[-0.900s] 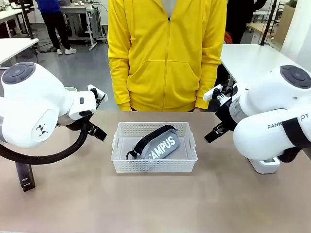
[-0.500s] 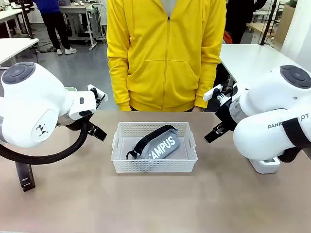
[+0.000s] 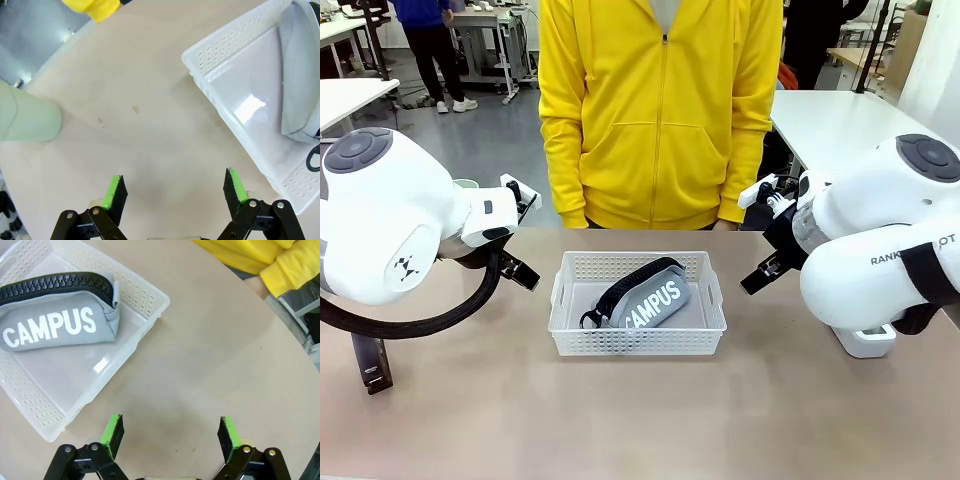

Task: Efficiently arrange items inside the basket to fit them all.
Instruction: Pick up the Digital clock and place it inside the Organizing basket.

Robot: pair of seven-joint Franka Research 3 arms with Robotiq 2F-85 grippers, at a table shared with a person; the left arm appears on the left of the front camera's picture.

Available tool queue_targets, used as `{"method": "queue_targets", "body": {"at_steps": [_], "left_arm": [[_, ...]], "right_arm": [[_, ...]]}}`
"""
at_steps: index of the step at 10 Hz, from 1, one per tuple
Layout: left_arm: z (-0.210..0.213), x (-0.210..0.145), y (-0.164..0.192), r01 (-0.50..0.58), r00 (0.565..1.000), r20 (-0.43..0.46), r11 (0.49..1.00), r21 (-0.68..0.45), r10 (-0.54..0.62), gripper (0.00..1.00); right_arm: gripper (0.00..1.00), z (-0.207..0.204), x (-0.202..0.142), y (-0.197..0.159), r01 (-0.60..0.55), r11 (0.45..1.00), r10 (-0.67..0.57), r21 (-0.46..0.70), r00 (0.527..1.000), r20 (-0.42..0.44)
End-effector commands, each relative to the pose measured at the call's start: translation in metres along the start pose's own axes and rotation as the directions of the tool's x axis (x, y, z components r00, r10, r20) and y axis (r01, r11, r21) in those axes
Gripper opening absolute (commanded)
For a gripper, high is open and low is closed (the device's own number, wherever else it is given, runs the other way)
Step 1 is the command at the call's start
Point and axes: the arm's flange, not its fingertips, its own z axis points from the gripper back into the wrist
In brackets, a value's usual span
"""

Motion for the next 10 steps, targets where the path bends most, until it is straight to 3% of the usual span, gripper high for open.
{"method": "queue_targets", "body": {"at_steps": [1, 10], "left_arm": [[0.0001, 0.0001, -0.0001, 0.001, 1.0, 0.0, 1.0, 0.0, -0.001, 1.0], [0.0001, 0.0001, -0.0001, 0.001, 1.0, 0.0, 1.0, 0.0, -0.001, 1.0]], "right_arm": [[1.0, 0.0001, 0.0, -0.0001, 0.001, 1.0, -0.001, 0.0, 1.0, 0.0], [1.0, 0.0001, 0.0, -0.0001, 0.001, 1.0, -0.001, 0.0, 1.0, 0.0]]}}
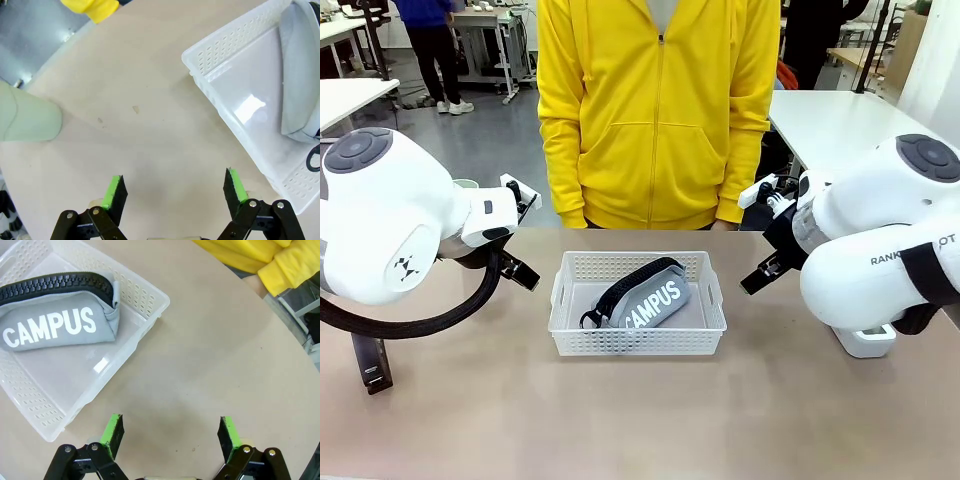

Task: Efficiently arrange items inside the basket to fit them all.
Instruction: Pick up the Digital clock and place it inside the Organizing basket.

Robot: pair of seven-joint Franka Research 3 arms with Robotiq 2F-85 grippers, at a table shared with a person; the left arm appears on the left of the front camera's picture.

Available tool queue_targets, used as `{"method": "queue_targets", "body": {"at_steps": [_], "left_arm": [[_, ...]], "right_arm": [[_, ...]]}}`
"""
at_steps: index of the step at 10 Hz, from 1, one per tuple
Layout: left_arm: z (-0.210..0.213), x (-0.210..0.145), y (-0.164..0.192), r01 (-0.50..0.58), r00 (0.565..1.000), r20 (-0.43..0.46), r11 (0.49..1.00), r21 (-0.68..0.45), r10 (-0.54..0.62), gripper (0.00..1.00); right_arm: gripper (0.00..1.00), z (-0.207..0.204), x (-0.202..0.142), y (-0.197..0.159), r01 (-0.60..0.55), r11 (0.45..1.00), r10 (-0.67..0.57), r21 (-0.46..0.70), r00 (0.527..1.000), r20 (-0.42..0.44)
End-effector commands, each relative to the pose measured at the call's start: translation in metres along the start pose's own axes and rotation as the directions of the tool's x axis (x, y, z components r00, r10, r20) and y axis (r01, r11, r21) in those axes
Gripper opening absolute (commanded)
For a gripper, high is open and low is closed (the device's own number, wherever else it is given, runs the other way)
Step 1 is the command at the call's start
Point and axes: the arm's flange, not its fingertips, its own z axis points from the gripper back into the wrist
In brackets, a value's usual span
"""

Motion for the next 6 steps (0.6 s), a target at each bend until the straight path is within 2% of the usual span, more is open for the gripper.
{"method": "queue_targets", "body": {"at_steps": [1, 3, 4, 5, 6], "left_arm": [[0.0, 0.0, 0.0, 0.001, 1.0, 0.0, 1.0, 0.0, -0.001, 1.0], [0.009, -0.003, 0.001, -0.008, 1.0, -0.018, 0.999, -0.036, 0.008, 1.0], [0.021, -0.009, 0.005, 0.008, 0.996, -0.084, 0.994, -0.109, -0.017, 1.0], [0.037, -0.011, 0.01, -0.132, 0.989, -0.085, 0.98, -0.148, 0.121, 1.0], [0.052, -0.01, 0.007, -0.335, 0.931, -0.215, 0.924, -0.183, 0.295, 1.0]], "right_arm": [[1.0, 0.0, 0.0, 0.0, 0.0, 1.0, 0.0, 0.0, 1.0, 0.0], [1.0, 0.013, 0.002, -0.008, -0.013, 1.0, 0.015, 0.026, 0.999, -0.043], [1.0, 0.026, 0.004, -0.019, 0.022, 0.996, -0.016, 0.091, 0.997, -0.071], [1.0, 0.039, 0.003, -0.033, 0.031, 0.979, -0.006, 0.203, 0.992, -0.122], [1.0, 0.052, 0.003, -0.049, 0.195, 0.939, -0.139, 0.285, 0.969, -0.204]]}}
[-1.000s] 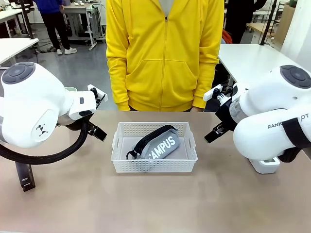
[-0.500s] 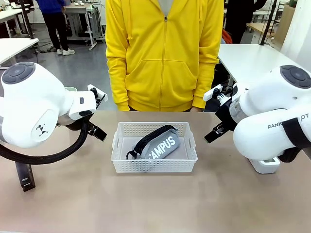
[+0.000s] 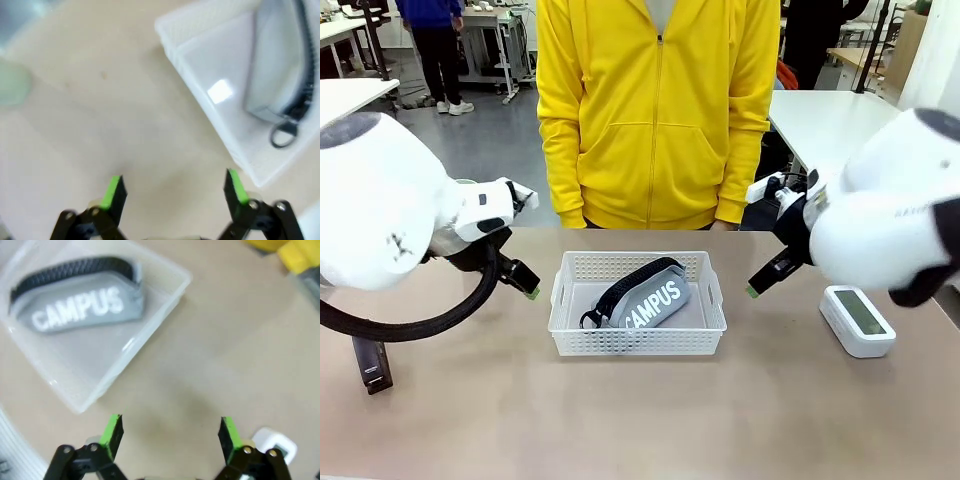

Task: Efficiently arrange items inside the basket to fit them all.
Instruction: Pick up the Digital clock and place it inside the Organizing basket.

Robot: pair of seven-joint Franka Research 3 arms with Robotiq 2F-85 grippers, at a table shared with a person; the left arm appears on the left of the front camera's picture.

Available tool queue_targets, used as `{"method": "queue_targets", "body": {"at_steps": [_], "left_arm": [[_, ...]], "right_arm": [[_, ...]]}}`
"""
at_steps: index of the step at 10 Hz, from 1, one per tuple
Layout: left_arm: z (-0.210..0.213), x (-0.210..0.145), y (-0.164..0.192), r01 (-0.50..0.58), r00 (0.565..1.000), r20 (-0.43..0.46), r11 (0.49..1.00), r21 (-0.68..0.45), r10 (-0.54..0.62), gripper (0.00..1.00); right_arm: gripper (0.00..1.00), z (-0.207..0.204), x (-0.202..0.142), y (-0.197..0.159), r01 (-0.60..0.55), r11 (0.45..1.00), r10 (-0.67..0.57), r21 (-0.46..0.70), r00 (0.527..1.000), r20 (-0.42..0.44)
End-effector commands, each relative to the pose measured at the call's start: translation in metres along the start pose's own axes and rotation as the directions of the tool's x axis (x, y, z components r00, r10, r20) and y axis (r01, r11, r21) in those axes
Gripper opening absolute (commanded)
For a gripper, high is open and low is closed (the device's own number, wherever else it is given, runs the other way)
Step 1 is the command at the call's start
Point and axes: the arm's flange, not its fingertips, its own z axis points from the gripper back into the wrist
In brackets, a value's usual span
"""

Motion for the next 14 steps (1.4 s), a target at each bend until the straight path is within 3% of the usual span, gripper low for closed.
{"method": "queue_targets", "body": {"at_steps": [1, 2, 3, 4, 5, 6, 7, 8, 10, 12, 13, 14], "left_arm": [[0.042, -0.008, 0.008, -0.193, 0.981, -0.039, 0.971, -0.139, 0.19, 1.0], [0.06, -0.012, 0.014, -0.17, 0.985, -0.02, 0.936, -0.307, 0.172, 1.0], [0.075, -0.024, 0.03, -0.187, 0.978, -0.001, 0.879, -0.438, 0.207, 1.0], [0.095, -0.043, 0.054, -0.219, 0.953, 0.061, 0.812, -0.541, 0.297, 1.0], [0.131, -0.104, 0.127, -0.347, 0.818, 0.122, 0.651, -0.675, 0.562, 1.0], [0.133, -0.113, 0.136, -0.369, 0.79, 0.126, 0.63, -0.684, 0.6, 1.0], [0.135, -0.13, 0.154, -0.393, 0.745, 0.124, 0.582, -0.711, 0.655, 1.0], [0.14, -0.161, 0.181, -0.398, 0.673, 0.139, 0.513, -0.76, 0.727, 1.0], [0.146, -0.197, 0.206, -0.397, 0.577, 0.169, 0.455, -0.797, 0.799, 1.0], [0.14, -0.202, 0.194, -0.424, 0.481, 0.157, 0.385, -0.82, 0.863, 1.0], [0.137, -0.196, 0.179, -0.425, 0.452, 0.15, 0.36, -0.83, 0.88, 1.0], [0.138, -0.189, 0.173, -0.424, 0.452, 0.156, 0.365, -0.829, 0.879, 1.0]], "right_arm": [[1.0, 0.053, -0.003, -0.04, 0.278, 0.939, -0.26, 0.203, 0.959, -0.111], [1.0, 0.077, -0.017, -0.053, 0.355, 0.862, -0.342, 0.361, 0.934, -0.1], [1.0, 0.097, -0.038, -0.067, 0.358, 0.804, -0.386, 0.475, 0.922, -0.043], [1.0, 0.119, -0.067, -0.087, 0.367, 0.717, -0.467, 0.592, 0.884, 0.017], [1.0, 0.151, -0.15, -0.131, 0.366, 0.569, -0.663, 0.736, 0.734, 0.148], [1.0, 0.152, -0.161, -0.136, 0.361, 0.556, -0.68, 0.749, 0.716, 0.16], [1.0, 0.155, -0.183, -0.147, 0.363, 0.524, -0.725, 0.77, 0.665, 0.18], [1.0, 0.156, -0.223, -0.166, 0.36, 0.444, -0.809, 0.821, 0.556, 0.194], [1.0, 0.15, -0.262, -0.179, 0.365, 0.401, -0.864, 0.84, 0.456, 0.214], [1.0, 0.141, -0.294, -0.186, 0.382, 0.355, -0.905, 0.853, 0.369, 0.211], [1.0, 0.138, -0.306, -0.186, 0.397, 0.333, -0.919, 0.856, 0.339, 0.2], [1.0, 0.137, -0.311, -0.184, 0.411, 0.331, -0.925, 0.849, 0.318, 0.207]]}}
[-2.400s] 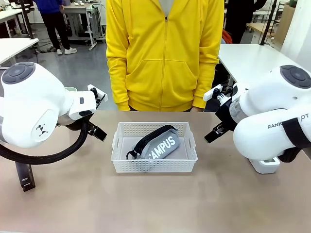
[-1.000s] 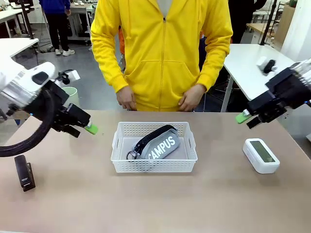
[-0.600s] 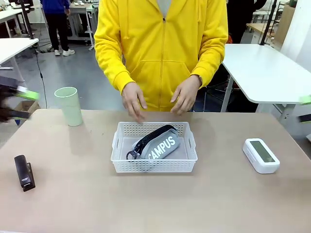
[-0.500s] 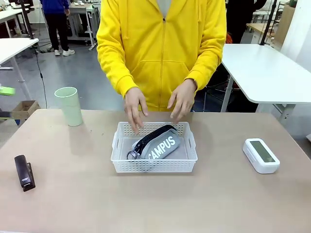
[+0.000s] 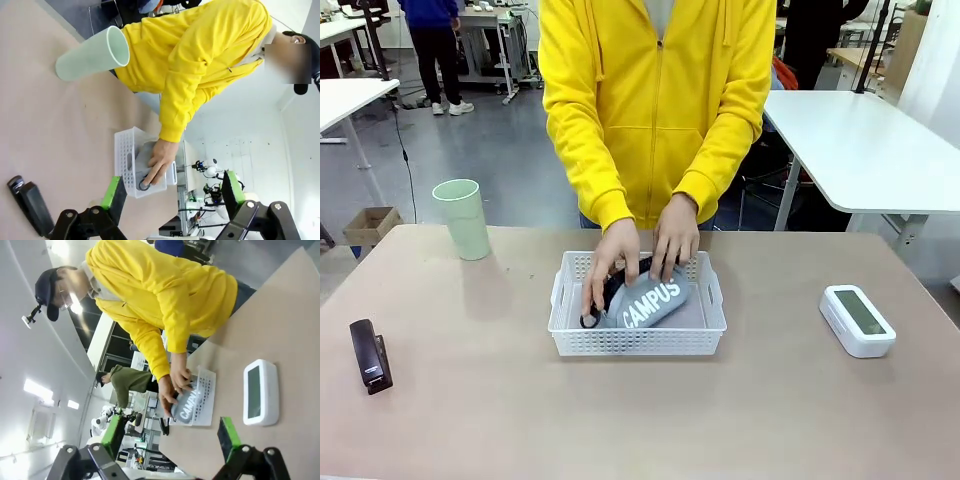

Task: Efficiently arrange items inside the basket to fit them all.
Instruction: Pick up the Digital clock and place it inside the Organizing basket.

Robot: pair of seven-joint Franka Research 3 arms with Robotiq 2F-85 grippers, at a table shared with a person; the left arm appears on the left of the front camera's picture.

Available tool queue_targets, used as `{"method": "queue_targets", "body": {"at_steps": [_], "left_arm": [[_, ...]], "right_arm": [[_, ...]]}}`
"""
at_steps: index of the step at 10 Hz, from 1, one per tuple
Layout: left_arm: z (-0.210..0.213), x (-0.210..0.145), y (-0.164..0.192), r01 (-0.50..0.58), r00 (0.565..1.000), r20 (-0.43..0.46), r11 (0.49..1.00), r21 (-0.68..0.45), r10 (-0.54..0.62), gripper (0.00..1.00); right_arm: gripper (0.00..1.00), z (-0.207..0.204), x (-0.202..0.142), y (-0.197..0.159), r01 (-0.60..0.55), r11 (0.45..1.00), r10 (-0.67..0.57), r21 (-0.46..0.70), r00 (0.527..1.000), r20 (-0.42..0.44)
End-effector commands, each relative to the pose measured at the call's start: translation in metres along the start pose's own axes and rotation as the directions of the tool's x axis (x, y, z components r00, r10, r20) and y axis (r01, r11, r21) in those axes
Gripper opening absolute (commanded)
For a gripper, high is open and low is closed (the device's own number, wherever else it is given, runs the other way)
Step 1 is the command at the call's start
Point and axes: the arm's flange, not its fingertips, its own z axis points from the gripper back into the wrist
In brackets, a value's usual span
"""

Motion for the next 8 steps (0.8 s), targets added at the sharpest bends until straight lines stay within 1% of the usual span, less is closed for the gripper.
{"method": "queue_targets", "body": {"at_steps": [1, 2, 3, 8], "left_arm": [[-0.036, -0.065, -0.014, 0.026, 0.999, 0.021, 1.0, 0.007, -0.027, 1.0], [-0.044, -0.062, -0.016, 0.017, 0.999, 0.04, 0.997, 0.073, -0.02, 1.0], [-0.016, 0.001, -0.008, 0.004, 1.0, -0.002, 1.0, -0.002, -0.004, 1.0], [-0.016, 0.001, -0.008, 0.004, 1.0, -0.002, 1.0, -0.002, -0.004, 1.0]], "right_arm": [[1.0, -0.018, -0.042, 0.007, -0.039, 0.999, 0.04, -0.03, 0.998, 0.038], [1.0, -0.019, -0.042, 0.008, -0.046, 0.993, 0.055, -0.105, 0.995, 0.085], [1.0, 0.003, 0.0, -0.005, 0.003, 1.0, -0.003, -0.017, 1.0, 0.01], [1.0, 0.003, 0.0, -0.005, 0.003, 1.0, -0.003, -0.017, 1.0, 0.01]]}}
